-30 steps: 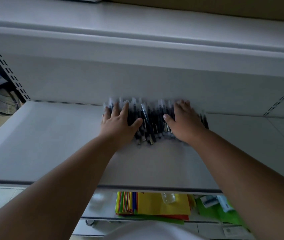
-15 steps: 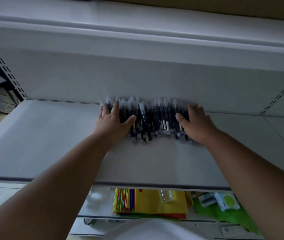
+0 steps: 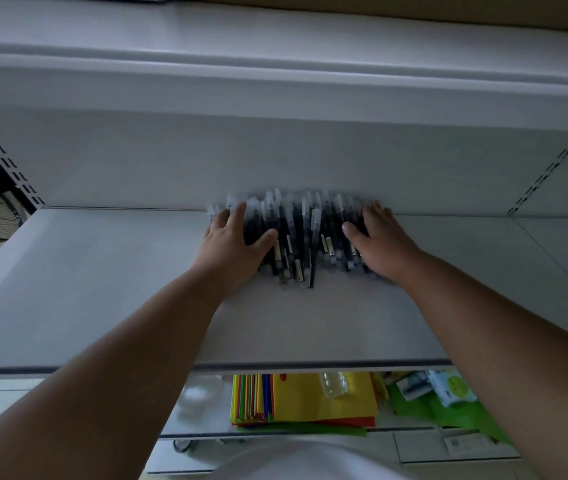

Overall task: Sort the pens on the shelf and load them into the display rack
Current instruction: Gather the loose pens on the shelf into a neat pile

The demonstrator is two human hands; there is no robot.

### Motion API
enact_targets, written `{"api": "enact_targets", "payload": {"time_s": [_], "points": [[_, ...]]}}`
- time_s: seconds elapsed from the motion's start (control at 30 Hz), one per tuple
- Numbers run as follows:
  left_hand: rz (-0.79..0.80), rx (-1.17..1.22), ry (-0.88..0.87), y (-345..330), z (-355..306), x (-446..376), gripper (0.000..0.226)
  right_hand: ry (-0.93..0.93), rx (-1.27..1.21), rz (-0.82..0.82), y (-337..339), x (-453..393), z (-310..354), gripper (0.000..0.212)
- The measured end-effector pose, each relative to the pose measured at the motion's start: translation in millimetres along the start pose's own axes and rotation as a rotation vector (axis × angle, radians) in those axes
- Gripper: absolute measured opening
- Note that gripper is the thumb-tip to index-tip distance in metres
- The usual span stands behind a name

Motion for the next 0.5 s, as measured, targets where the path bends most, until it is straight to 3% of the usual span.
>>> {"api": "enact_targets", "payload": {"time_s": [0.3,0.5], "points": [[0.042,-0.044,-0.046,-3.2,-6.3,13.8,0.082,0.065,-0.013,-0.026,4.0,7.2,5.1,0.083],[0.043,-0.104,-0.067,0.6,-1.7,28.7,0.085,0.456,0.136,-0.066,12.9,42.0,63.5,0.115]]}}
Point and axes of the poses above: each hand's wrist, its own x-axis away from the middle knuckle, its own y-axis out of the back of the hand, z = x × y, the point moved 9 cm from there along -x, towards the middle knuckle, and after that the axes turned 3 degrees about y, right-handed, at the moved point
